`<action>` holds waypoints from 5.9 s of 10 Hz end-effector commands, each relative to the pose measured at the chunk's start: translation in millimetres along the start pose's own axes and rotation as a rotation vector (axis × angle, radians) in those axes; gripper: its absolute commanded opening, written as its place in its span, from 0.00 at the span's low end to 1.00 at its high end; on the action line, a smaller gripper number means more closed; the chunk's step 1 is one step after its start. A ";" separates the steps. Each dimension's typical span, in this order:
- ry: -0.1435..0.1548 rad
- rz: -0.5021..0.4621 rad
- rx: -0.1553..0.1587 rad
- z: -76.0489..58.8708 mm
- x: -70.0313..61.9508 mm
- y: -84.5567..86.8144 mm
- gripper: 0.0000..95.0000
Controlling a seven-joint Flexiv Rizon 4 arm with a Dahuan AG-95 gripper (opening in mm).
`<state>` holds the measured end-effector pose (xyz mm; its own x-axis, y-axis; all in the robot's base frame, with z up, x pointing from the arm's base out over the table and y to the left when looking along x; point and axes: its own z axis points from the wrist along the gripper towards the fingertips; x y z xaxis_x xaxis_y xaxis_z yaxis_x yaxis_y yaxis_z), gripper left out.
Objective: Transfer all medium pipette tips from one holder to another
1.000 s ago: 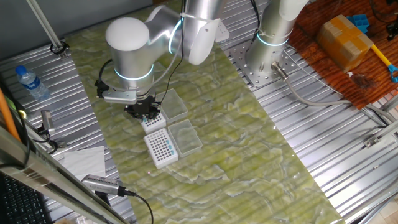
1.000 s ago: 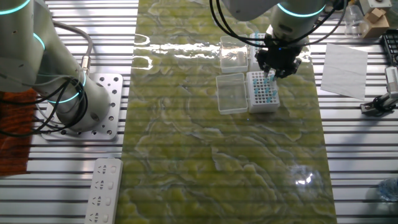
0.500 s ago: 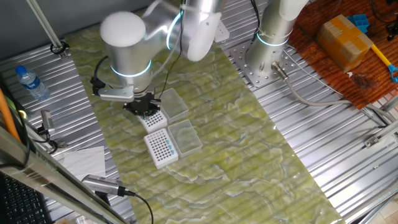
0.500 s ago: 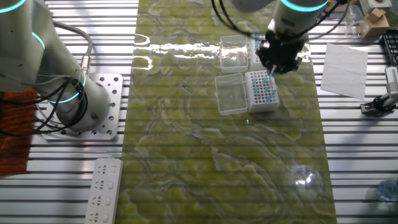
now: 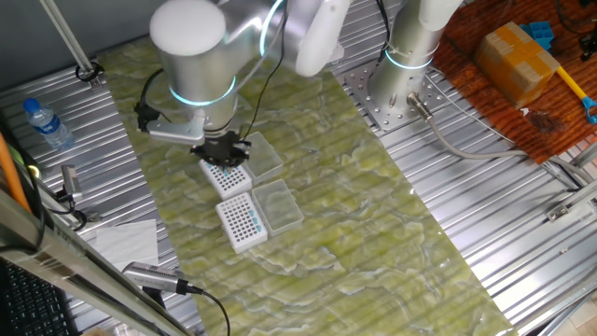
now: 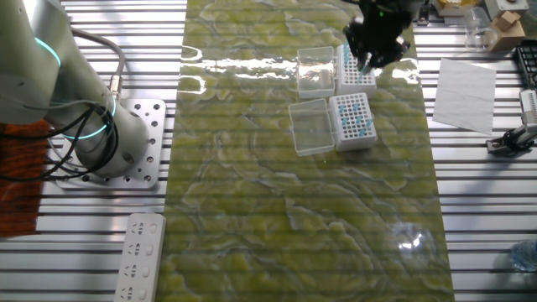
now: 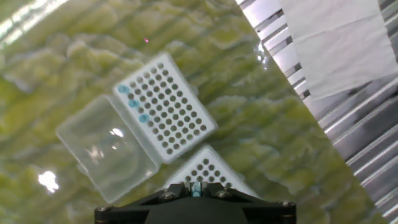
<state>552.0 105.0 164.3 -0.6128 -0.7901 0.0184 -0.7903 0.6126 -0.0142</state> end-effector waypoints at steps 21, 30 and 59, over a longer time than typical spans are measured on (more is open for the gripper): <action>-0.058 0.163 -0.009 44.7 -38.1 49.1 0.00; -0.069 0.141 0.007 48.7 -39.9 49.1 0.00; -0.084 -0.070 0.033 83.7 58.7 9.7 0.40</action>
<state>507.1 62.3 81.9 -0.5515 -0.8319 -0.0609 -0.8309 0.5544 -0.0481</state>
